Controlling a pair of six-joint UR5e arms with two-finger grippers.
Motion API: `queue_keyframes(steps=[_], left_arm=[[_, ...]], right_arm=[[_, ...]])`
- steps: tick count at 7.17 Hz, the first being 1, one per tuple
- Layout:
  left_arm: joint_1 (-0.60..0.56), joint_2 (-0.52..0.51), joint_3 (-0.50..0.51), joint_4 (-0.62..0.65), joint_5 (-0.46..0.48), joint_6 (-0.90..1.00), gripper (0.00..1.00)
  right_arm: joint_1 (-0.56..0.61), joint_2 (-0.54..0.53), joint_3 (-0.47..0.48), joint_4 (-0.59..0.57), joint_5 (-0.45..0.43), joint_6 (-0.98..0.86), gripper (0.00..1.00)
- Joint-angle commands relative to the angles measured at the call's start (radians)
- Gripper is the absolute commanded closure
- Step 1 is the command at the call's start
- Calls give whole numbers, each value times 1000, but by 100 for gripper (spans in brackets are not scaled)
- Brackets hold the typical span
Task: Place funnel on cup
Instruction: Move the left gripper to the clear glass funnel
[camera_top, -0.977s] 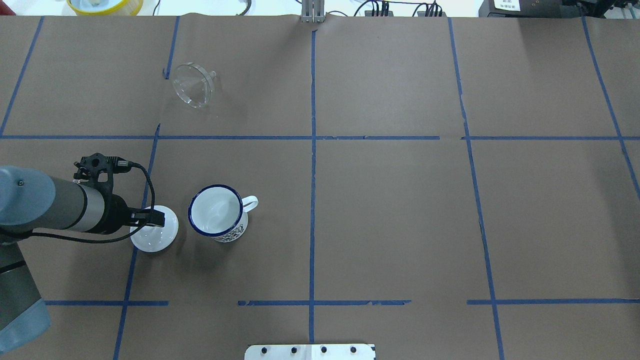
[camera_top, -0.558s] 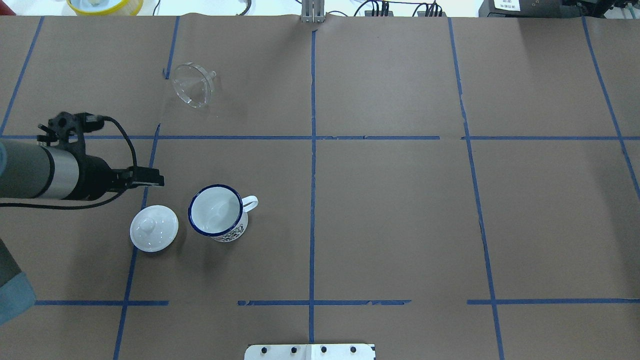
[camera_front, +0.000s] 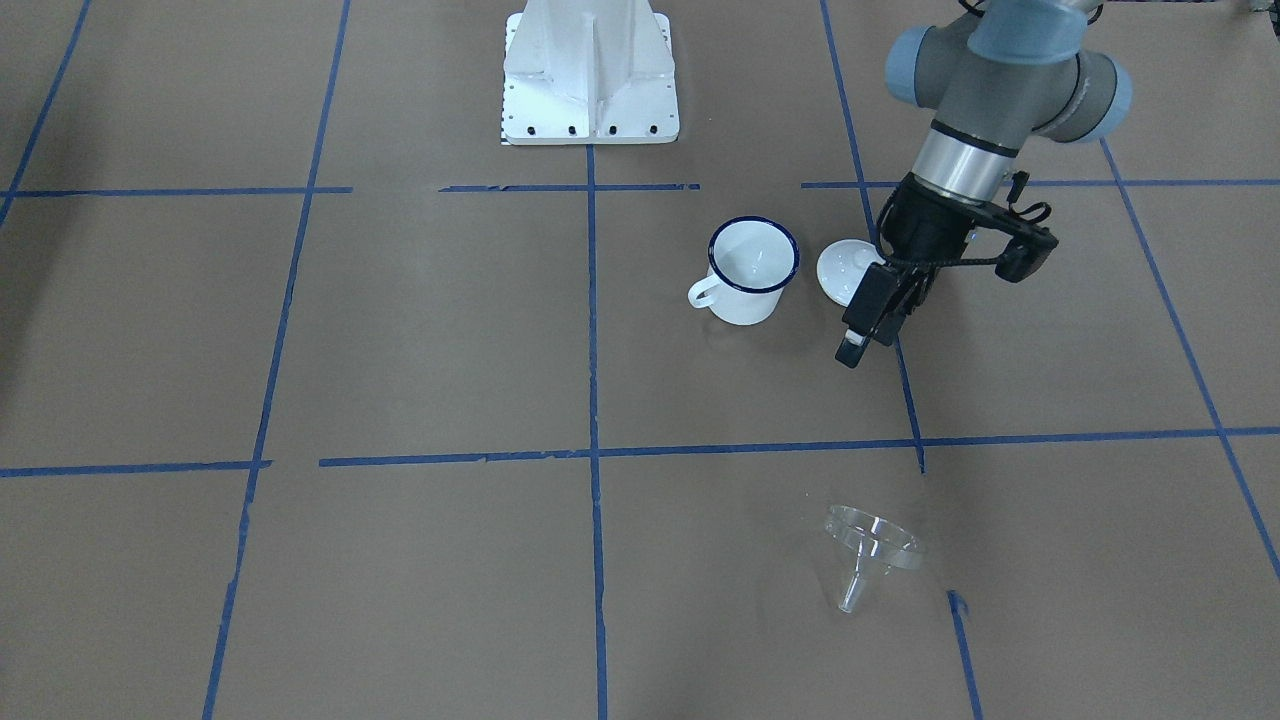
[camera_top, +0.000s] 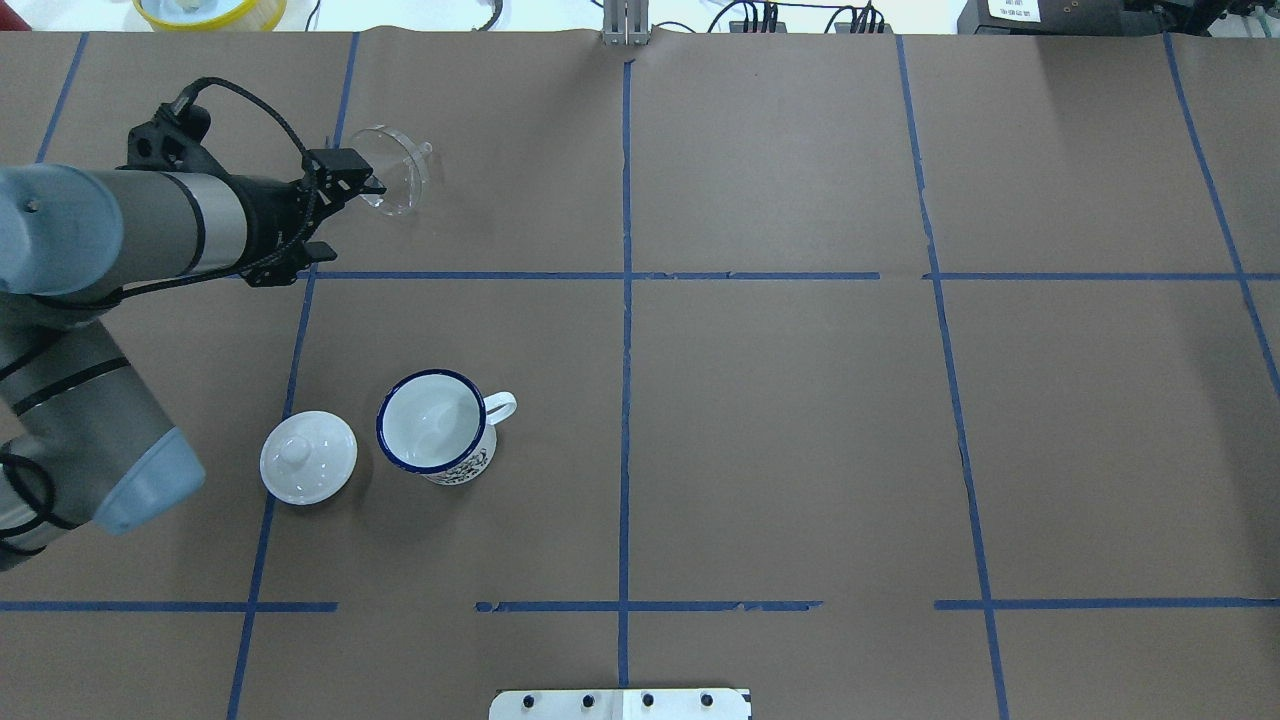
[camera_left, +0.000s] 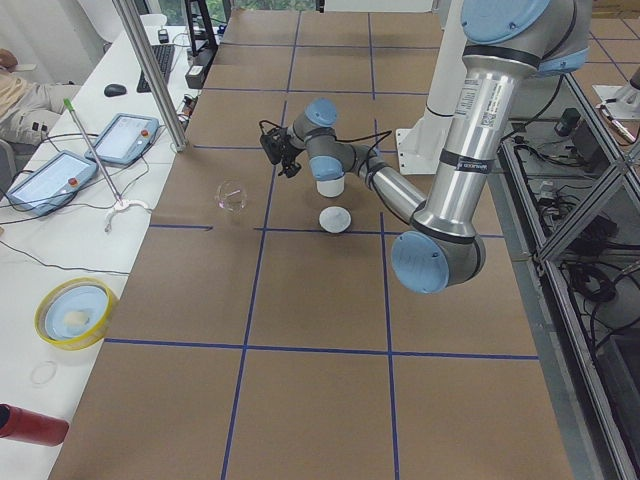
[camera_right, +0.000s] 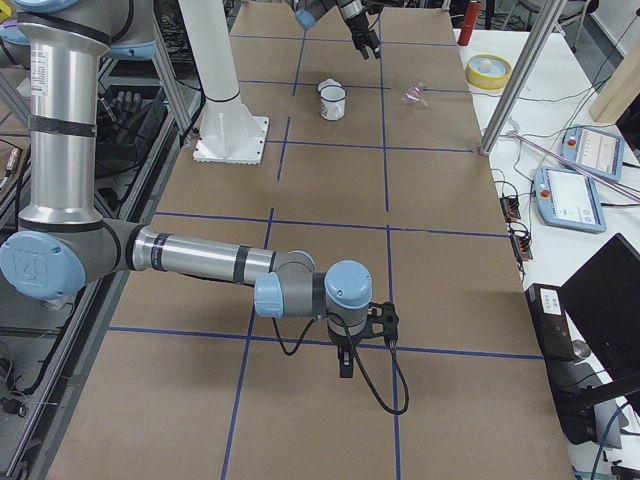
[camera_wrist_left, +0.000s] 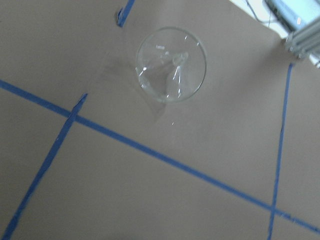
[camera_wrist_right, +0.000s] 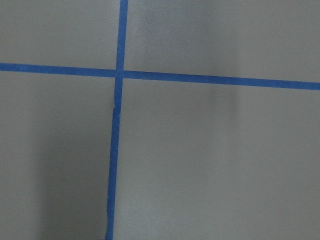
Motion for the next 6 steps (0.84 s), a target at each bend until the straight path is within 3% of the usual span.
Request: queue_keyframes(steps=[1, 5, 6], left_arm=[[1, -150, 337, -237, 132, -113, 0], [-18, -223, 558, -379, 168, -162, 3], [-38, -226, 585, -411, 168, -162, 16]], right_arm=[[0, 0, 0, 0, 0, 0, 0], [0, 0, 1, 0, 0, 0, 0], [0, 0, 0, 0, 0, 0, 0]])
